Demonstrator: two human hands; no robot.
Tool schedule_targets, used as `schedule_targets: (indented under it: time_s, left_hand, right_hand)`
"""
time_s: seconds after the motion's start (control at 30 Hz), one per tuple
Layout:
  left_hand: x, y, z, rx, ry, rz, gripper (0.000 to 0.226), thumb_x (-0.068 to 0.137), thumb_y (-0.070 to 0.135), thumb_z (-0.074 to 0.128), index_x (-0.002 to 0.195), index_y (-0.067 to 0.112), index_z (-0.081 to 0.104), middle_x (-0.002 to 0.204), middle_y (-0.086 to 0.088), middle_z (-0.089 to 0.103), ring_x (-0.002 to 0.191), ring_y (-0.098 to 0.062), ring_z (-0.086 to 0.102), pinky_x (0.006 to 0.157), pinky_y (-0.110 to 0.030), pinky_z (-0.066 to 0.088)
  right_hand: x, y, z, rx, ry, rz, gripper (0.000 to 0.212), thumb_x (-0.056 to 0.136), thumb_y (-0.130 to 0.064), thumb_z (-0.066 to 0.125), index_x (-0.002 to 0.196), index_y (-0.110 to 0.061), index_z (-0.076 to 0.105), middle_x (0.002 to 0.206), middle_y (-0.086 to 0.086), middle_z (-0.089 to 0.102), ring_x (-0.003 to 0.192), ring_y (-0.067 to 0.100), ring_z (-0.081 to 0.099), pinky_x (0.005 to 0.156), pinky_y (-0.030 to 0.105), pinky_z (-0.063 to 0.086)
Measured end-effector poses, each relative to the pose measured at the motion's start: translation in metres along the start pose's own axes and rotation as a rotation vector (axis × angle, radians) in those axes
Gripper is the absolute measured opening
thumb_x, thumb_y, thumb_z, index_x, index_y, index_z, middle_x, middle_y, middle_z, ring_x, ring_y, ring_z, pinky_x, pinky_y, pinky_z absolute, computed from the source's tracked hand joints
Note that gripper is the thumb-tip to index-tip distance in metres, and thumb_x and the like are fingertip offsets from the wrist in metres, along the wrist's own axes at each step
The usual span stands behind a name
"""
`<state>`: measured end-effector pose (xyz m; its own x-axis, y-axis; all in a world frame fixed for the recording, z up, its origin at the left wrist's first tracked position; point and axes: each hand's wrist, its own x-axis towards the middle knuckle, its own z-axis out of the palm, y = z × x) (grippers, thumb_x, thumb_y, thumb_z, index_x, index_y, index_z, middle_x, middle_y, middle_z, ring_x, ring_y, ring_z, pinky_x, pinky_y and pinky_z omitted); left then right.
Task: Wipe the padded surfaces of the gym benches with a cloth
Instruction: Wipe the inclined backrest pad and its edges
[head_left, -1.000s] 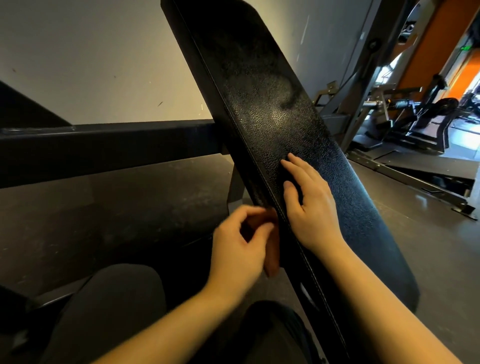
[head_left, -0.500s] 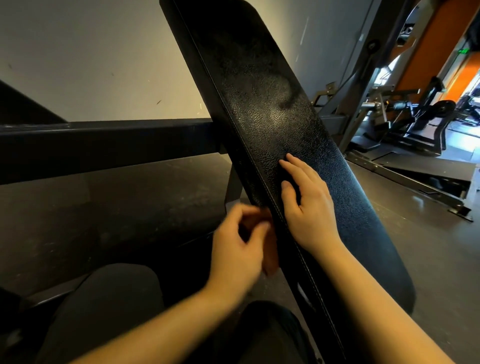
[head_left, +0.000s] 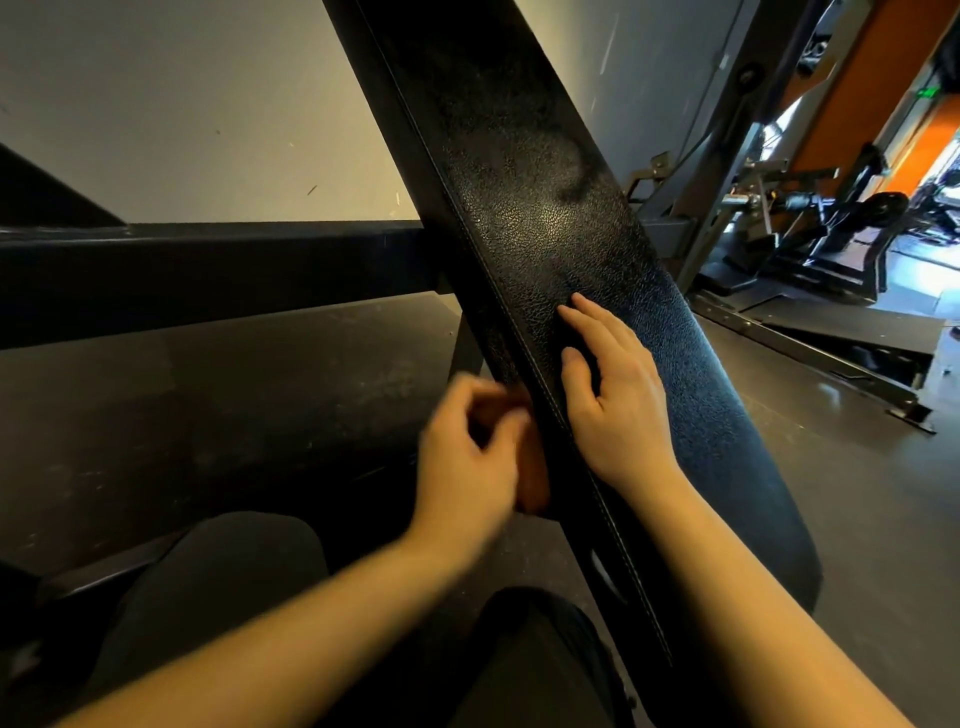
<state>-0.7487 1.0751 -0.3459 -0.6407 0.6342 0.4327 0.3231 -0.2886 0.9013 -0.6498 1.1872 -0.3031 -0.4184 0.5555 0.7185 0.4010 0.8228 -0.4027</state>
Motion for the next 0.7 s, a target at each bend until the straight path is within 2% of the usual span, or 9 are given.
schedule_targets:
  time_s: [0.1, 0.2, 0.3, 0.37, 0.4, 0.47, 0.57, 0.63, 0.7]
  left_hand:
    - [0.073, 0.014, -0.011, -0.012, 0.182, 0.014, 0.016, 0.092, 0.008, 0.072, 0.093, 0.019, 0.060, 0.083, 0.010, 0.063, 0.073, 0.009, 0.056, 0.074, -0.017, 0.046]
    - [0.056, 0.012, -0.002, -0.019, 0.230, 0.066, 0.013, 0.095, 0.009, 0.068, 0.100, 0.018, 0.060, 0.090, 0.012, 0.064, 0.084, 0.008, 0.060, 0.080, -0.015, 0.048]
    - [-0.019, 0.001, 0.009, -0.075, 0.046, -0.017, 0.016, 0.096, 0.010, 0.068, 0.098, 0.024, 0.061, 0.088, 0.011, 0.067, 0.087, -0.001, 0.065, 0.077, -0.013, 0.047]
    - [-0.031, -0.001, 0.006, -0.085, -0.047, -0.026, 0.020, 0.094, 0.010, 0.070, 0.095, 0.028, 0.062, 0.089, 0.013, 0.068, 0.087, -0.002, 0.066, 0.077, -0.011, 0.047]
    - [-0.015, -0.001, 0.004, -0.048, -0.033, 0.010, 0.021, 0.093, 0.008, 0.071, 0.094, 0.028, 0.063, 0.088, 0.012, 0.068, 0.086, 0.001, 0.065, 0.078, -0.010, 0.045]
    - [0.033, 0.005, -0.003, -0.020, 0.095, 0.088, 0.020, 0.092, 0.006, 0.072, 0.096, 0.024, 0.063, 0.086, 0.011, 0.067, 0.082, 0.006, 0.061, 0.080, -0.013, 0.045]
    - [0.100, 0.020, -0.011, -0.064, 0.262, 0.080, 0.013, 0.095, 0.011, 0.068, 0.102, 0.020, 0.061, 0.093, 0.012, 0.063, 0.082, 0.009, 0.058, 0.082, -0.017, 0.048]
    - [0.091, 0.018, -0.003, -0.065, 0.297, 0.105, 0.011, 0.097, 0.015, 0.065, 0.105, 0.020, 0.059, 0.095, 0.010, 0.063, 0.087, 0.004, 0.059, 0.083, -0.021, 0.048]
    - [0.041, 0.005, 0.012, -0.058, 0.241, 0.123, 0.012, 0.097, 0.018, 0.064, 0.106, 0.023, 0.058, 0.098, 0.006, 0.065, 0.095, -0.006, 0.063, 0.088, -0.026, 0.050]
  right_hand:
    - [0.001, 0.001, 0.001, 0.001, 0.003, -0.001, 0.044, 0.097, -0.026, 0.049, 0.139, -0.019, 0.061, 0.150, -0.005, 0.052, 0.141, 0.013, 0.044, 0.118, 0.036, 0.033]
    - [-0.001, 0.002, 0.001, 0.008, 0.011, -0.006, 0.044, 0.096, -0.026, 0.049, 0.138, -0.019, 0.062, 0.150, -0.005, 0.053, 0.141, 0.013, 0.045, 0.117, 0.037, 0.034]
    - [0.000, 0.002, 0.001, 0.012, 0.021, -0.005, 0.044, 0.096, -0.027, 0.049, 0.138, -0.020, 0.062, 0.150, -0.007, 0.052, 0.141, 0.012, 0.044, 0.118, 0.035, 0.033]
    - [0.002, 0.002, 0.001, 0.010, 0.014, -0.002, 0.044, 0.097, -0.026, 0.050, 0.139, -0.020, 0.061, 0.150, -0.007, 0.052, 0.142, 0.011, 0.043, 0.118, 0.034, 0.032]
    - [0.002, 0.002, 0.000, 0.011, 0.012, -0.004, 0.044, 0.097, -0.026, 0.050, 0.139, -0.019, 0.062, 0.150, -0.006, 0.052, 0.141, 0.012, 0.044, 0.118, 0.034, 0.033]
    - [0.002, 0.002, 0.000, 0.015, 0.012, -0.007, 0.043, 0.097, -0.025, 0.050, 0.138, -0.019, 0.062, 0.150, -0.006, 0.053, 0.141, 0.012, 0.044, 0.118, 0.035, 0.033]
    - [0.001, 0.002, 0.001, 0.007, 0.004, 0.000, 0.044, 0.098, -0.026, 0.049, 0.139, -0.020, 0.061, 0.150, -0.006, 0.052, 0.141, 0.013, 0.044, 0.118, 0.038, 0.034]
    - [0.001, 0.002, 0.001, 0.010, 0.010, 0.000, 0.044, 0.097, -0.027, 0.049, 0.139, -0.020, 0.061, 0.150, -0.006, 0.052, 0.141, 0.013, 0.044, 0.118, 0.039, 0.035]
    - [0.001, 0.003, 0.001, 0.016, 0.022, -0.006, 0.043, 0.097, -0.026, 0.049, 0.138, -0.020, 0.062, 0.149, -0.005, 0.053, 0.140, 0.013, 0.045, 0.117, 0.039, 0.035]
